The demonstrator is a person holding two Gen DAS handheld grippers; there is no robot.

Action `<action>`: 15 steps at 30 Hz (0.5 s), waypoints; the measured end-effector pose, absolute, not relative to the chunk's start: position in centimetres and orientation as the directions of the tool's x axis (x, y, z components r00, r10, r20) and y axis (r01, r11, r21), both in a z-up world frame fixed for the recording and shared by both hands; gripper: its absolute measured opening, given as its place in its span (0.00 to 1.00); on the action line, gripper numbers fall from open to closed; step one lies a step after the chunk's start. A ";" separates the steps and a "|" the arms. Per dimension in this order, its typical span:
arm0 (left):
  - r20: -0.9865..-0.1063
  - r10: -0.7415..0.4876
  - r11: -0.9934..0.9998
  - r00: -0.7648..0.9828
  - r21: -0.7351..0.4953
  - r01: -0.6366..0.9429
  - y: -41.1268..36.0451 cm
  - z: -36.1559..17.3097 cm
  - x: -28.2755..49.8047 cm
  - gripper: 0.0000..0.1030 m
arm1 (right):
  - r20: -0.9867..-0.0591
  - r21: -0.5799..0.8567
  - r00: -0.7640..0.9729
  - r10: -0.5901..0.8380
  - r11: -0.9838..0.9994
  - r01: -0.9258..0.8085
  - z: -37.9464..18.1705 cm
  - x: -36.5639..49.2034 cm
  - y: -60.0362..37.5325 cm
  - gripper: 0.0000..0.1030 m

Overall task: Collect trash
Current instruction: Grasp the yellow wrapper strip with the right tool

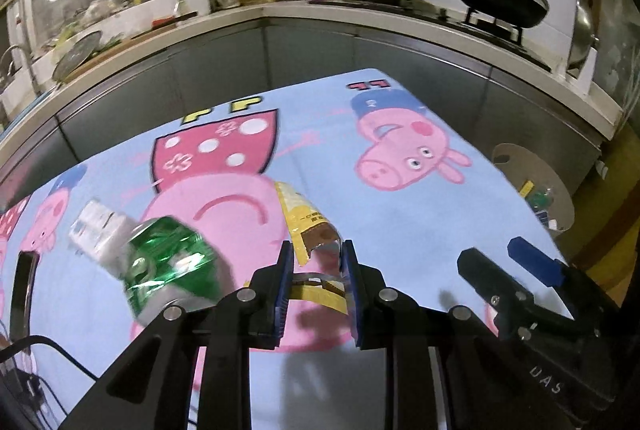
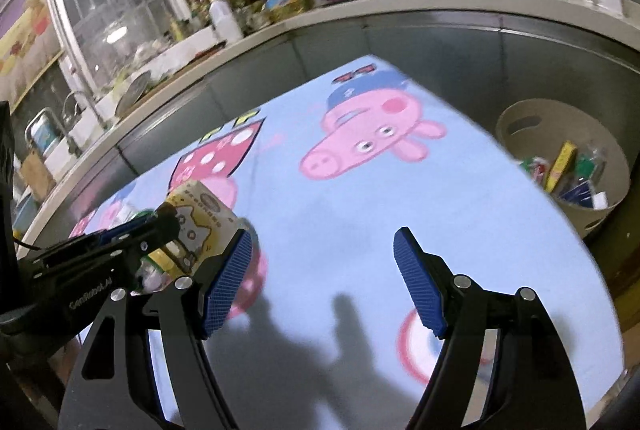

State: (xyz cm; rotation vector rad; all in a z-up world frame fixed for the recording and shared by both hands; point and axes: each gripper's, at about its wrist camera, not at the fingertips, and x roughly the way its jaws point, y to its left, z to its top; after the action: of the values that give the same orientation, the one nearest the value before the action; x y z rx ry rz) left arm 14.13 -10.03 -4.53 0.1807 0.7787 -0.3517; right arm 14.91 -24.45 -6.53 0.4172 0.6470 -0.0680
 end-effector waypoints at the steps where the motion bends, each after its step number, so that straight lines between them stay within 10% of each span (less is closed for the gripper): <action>1: -0.713 -0.236 0.931 0.660 0.029 0.364 -9.5 -4.6 14.2 0.23 | -0.606 0.356 0.791 0.082 0.917 0.178 -6.7 15.1 -23.7 0.71; 15: -0.696 -0.176 0.966 0.696 0.012 0.257 -0.2 -6.2 12.6 0.28 | -0.685 0.342 0.703 0.192 0.937 0.077 -8.9 16.4 -16.6 0.70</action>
State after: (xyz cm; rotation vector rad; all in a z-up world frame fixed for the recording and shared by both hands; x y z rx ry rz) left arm 12.60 -0.18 -6.23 0.1112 0.7641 -0.2421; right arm 16.36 -16.62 -8.88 0.3620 0.7936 0.0653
